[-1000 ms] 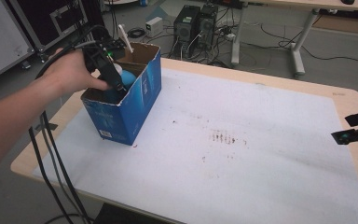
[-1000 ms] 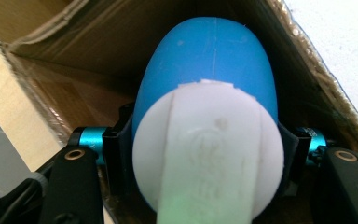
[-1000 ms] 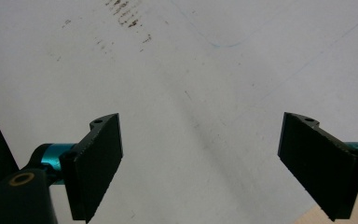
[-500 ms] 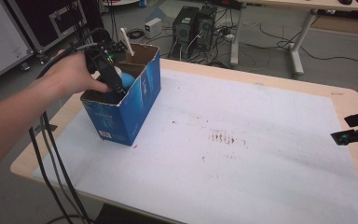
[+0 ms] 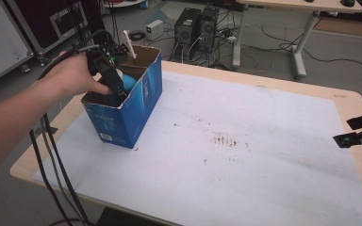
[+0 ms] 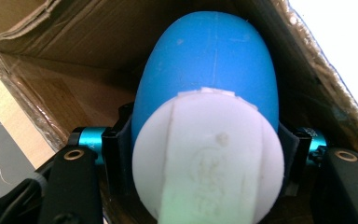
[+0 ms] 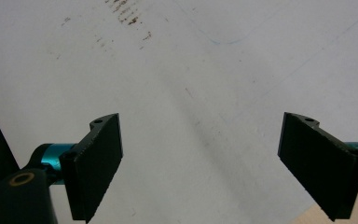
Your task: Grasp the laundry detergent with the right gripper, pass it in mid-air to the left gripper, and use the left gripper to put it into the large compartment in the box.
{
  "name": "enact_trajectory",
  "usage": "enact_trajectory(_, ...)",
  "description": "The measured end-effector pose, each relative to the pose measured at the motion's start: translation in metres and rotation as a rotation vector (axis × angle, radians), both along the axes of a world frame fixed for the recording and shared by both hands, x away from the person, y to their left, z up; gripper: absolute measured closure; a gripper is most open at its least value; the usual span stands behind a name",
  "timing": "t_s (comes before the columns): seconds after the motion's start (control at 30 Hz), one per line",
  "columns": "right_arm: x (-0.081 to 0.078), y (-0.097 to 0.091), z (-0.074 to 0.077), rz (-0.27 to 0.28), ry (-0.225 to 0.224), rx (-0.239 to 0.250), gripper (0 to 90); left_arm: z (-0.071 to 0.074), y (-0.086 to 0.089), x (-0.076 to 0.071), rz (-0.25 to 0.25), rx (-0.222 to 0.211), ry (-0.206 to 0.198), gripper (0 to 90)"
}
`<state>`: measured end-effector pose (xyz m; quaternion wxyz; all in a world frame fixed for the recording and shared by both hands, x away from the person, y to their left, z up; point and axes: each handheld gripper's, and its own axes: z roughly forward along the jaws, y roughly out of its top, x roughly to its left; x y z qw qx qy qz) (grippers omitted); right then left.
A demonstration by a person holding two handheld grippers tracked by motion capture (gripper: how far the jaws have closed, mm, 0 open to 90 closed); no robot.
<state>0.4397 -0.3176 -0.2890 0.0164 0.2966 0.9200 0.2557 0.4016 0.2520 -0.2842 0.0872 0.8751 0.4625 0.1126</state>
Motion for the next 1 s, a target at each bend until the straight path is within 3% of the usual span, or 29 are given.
enact_trajectory(0.43, 0.000, 0.001, 0.001, 0.000, -0.002, 0.004, 13.4, 0.000, -0.002, 0.001, -0.028, 0.030, -0.002, 36.6)
enact_trajectory(0.77, -0.003, -0.001, 0.001, 0.003, -0.006, 0.005, 13.4, 0.001, -0.004, -0.001, -0.085, 0.070, 0.018, 25.9)
enact_trajectory(0.83, -0.005, -0.001, 0.001, -0.001, -0.008, 0.007, 13.4, 0.004, -0.004, -0.001, -0.103, 0.081, 0.030, 22.6)
enact_trajectory(1.0, -0.008, 0.000, 0.001, 0.004, -0.009, 0.004, 13.3, 0.020, -0.002, -0.005, -0.126, 0.081, 0.000, 22.6)
